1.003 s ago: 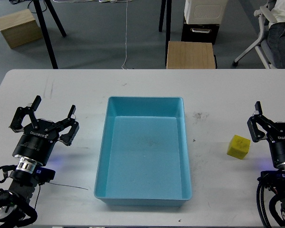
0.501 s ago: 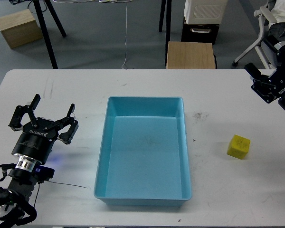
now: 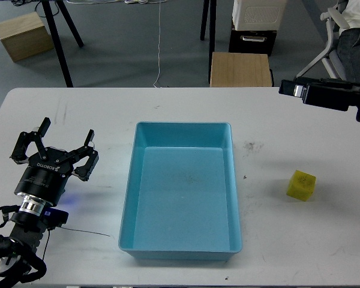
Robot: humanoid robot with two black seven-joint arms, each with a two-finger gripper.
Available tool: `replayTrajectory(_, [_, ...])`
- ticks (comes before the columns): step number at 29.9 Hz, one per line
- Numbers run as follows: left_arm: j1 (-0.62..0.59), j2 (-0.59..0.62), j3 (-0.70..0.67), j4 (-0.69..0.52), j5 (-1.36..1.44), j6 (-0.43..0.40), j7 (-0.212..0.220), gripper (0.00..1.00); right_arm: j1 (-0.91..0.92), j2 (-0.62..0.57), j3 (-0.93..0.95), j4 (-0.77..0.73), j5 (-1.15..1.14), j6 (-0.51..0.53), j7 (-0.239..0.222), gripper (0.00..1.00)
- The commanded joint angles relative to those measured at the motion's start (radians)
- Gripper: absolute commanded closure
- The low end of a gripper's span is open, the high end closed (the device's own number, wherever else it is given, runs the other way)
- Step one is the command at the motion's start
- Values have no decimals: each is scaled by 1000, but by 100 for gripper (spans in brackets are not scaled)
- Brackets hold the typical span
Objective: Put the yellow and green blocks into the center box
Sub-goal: 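Raise the right gripper and move it above the yellow cube, then lower the right gripper onto the yellow cube and close it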
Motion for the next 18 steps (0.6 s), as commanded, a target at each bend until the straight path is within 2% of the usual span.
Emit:
replayTrajectory(1, [4,0,-7,2,0,0,0,0,144,-24,-217,-2,-267,0,2,4])
replayTrajectory(9, [6,0,-9,2,0,0,0,0,249,-29,-454,-4,-496,1,2,4])
replayTrajectory(18, [6,-2,-9,5,0,0,0,0,247,46,-563,-102,-497,1,2,4])
